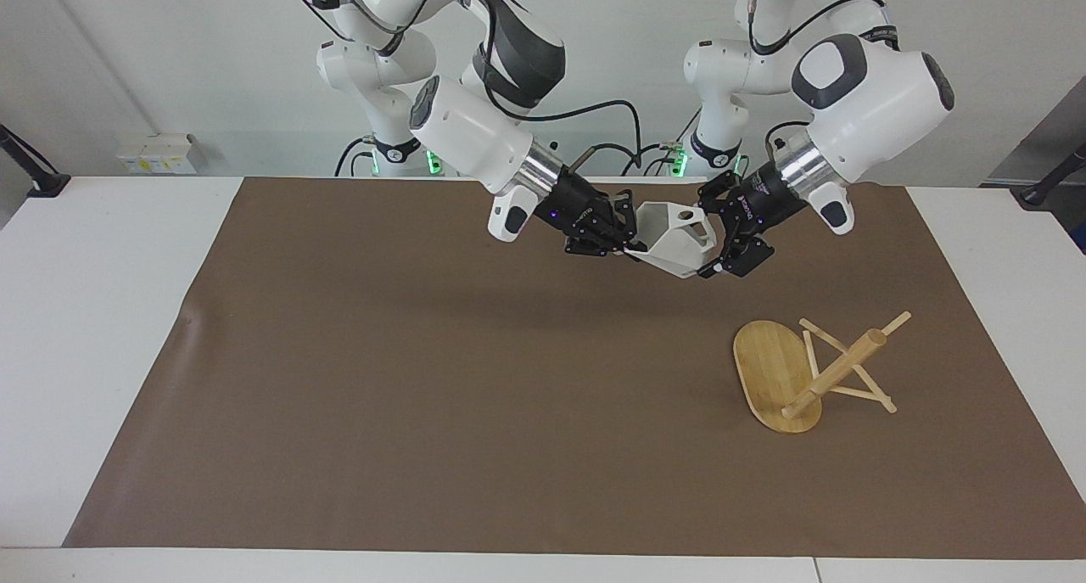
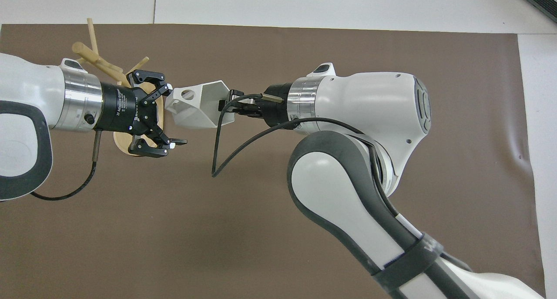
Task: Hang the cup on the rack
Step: 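Close the left gripper on the mug held by the right gripper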
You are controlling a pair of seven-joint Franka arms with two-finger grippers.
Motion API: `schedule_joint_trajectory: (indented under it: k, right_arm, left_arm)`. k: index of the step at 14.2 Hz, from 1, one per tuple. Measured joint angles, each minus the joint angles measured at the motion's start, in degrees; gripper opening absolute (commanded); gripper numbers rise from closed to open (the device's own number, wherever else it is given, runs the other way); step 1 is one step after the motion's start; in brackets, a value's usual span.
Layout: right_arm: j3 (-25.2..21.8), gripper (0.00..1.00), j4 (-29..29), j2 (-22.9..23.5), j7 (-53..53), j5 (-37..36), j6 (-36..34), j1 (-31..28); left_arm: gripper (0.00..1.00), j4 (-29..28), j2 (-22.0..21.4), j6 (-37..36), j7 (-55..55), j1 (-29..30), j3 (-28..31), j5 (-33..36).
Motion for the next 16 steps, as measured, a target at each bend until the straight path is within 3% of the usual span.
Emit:
schedule_joint_trajectory:
  k: [16]
  right_arm:
    - [0.1,0.00,0.0,0.0,0.0,0.0,0.0,0.0]
  left_arm:
    - [1.00,-0.1,0.3,0.8,-4.2,-0.2,-0.4,-3.6]
